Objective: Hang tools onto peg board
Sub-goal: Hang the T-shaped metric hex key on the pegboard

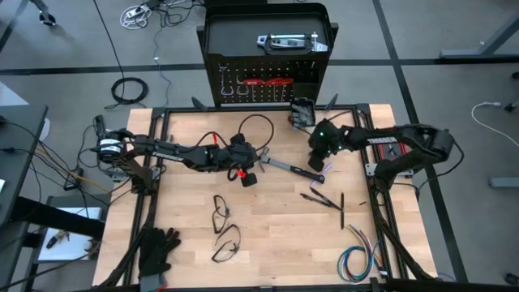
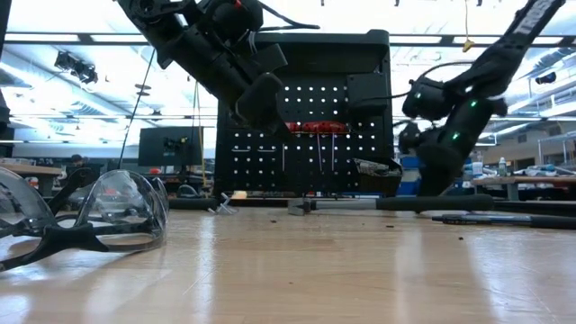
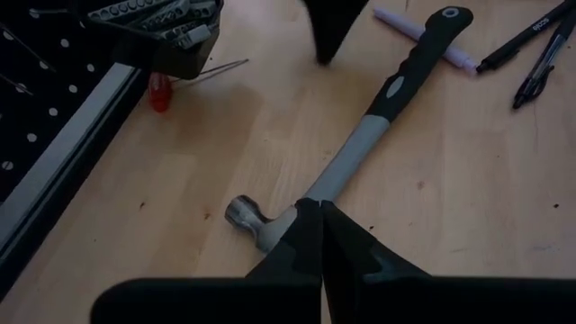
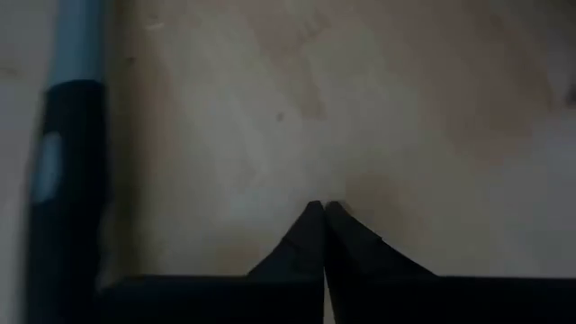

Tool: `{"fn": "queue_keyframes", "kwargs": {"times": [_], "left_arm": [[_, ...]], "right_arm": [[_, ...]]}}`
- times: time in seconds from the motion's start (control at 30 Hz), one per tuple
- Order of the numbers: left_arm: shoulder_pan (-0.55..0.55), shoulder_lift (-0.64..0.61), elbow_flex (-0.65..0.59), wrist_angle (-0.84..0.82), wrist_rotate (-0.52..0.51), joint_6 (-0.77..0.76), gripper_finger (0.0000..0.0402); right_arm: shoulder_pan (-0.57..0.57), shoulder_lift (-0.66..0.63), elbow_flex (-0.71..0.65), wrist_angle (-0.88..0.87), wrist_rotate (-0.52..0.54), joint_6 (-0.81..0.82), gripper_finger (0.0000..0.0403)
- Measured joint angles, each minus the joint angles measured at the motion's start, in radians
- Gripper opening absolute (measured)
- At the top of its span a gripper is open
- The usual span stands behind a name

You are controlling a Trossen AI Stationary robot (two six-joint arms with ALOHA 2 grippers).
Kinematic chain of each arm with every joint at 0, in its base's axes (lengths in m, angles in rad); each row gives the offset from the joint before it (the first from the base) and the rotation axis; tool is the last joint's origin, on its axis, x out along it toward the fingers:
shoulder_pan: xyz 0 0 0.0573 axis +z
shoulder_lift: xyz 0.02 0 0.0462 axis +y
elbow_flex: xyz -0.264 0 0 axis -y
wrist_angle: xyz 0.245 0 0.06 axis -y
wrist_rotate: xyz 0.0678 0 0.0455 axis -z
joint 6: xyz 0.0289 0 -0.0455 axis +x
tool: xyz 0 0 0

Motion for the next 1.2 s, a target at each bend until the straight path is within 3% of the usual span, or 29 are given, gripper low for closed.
{"fn": "queue_keyframes", "kwargs": {"times": [0.23,0.47,0.67,0.8,0.87,0.97,1.2], "left_arm": [[-0.001,0.0,0.0,0.075,-0.033,-0.128,0.0016],[0.071,0.039,0.068,0.127,-0.038,-0.059,0.0108],[0.283,0.142,0.196,0.027,0.15,0.053,0.0141],[0.389,0.234,0.297,-0.105,0.108,0.068,0.0142],[0.419,0.265,0.337,-0.146,0.13,0.09,0.0142],[0.443,0.307,0.377,-0.177,0.269,0.198,0.014],[0.448,0.38,0.474,-0.225,0.274,0.275,0.0123]], "right_arm": [[0.144,-0.267,-0.025,-0.039,0.063,0.186,0.0059],[0.374,-0.462,-0.168,0.218,0.301,0.391,0.0092],[0.515,-0.463,-0.206,0.312,0.419,0.45,0.0093],[0.573,-0.449,-0.205,0.343,0.461,0.445,0.0092],[0.587,-0.448,-0.205,0.346,0.472,0.444,0.0092],[0.591,-0.45,-0.205,0.334,0.499,0.433,0.0092],[0.554,-0.441,-0.204,0.349,0.528,0.382,0.0092]]}}
